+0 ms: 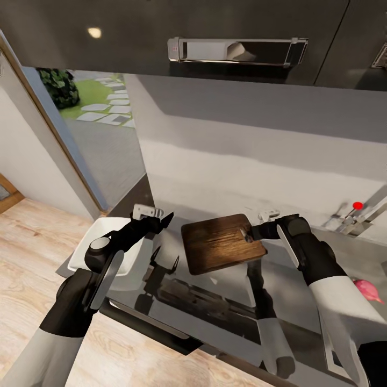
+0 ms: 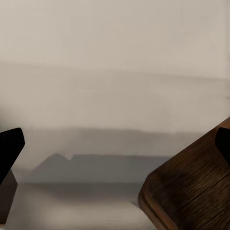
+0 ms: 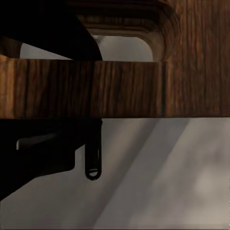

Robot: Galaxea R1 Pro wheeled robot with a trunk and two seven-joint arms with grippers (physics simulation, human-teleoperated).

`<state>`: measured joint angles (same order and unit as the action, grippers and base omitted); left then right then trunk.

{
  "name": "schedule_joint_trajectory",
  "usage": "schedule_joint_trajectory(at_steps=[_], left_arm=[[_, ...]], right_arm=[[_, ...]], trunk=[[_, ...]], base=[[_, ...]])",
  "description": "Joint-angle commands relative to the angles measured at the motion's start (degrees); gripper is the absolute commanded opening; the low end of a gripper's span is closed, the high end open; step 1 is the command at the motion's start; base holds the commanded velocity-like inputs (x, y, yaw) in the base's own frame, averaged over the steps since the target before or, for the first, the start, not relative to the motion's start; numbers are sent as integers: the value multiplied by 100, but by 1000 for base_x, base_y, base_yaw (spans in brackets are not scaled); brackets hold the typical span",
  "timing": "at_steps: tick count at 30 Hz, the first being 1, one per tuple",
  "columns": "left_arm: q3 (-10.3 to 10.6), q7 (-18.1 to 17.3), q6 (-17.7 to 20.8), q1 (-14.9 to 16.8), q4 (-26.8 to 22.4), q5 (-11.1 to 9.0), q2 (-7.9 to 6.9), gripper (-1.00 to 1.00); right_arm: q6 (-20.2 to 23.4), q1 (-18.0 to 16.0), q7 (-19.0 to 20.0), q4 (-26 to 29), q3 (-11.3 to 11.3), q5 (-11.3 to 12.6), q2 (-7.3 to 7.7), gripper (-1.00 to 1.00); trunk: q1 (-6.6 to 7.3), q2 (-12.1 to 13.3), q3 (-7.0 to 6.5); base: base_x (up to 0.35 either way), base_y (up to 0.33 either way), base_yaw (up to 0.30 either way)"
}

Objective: In the kitchen, take the Vidalia onion out of the sink, dice it on the chopping board with the paring knife, put the diced onion into the bowl on the countertop, then place both the paring knife and the chopping board into the sink.

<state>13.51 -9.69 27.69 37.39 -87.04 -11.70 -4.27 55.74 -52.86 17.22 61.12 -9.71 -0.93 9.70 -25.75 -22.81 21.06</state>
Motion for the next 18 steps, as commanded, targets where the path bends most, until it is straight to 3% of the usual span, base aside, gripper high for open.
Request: schedule_joint_trajectory(at_steps=[1,18], left_arm=[[3,3,35,5,-6,-34,-3,100],[3,3,35,5,-6,-34,-3,100]], right_arm=[[25,-5,10,5,-13,5,5,-100],[25,-5,10,10,30,3,5,-100]], trunk=[[-3,-10,2],[-3,-10,-151]], base=[[0,0,0],[0,0,0]])
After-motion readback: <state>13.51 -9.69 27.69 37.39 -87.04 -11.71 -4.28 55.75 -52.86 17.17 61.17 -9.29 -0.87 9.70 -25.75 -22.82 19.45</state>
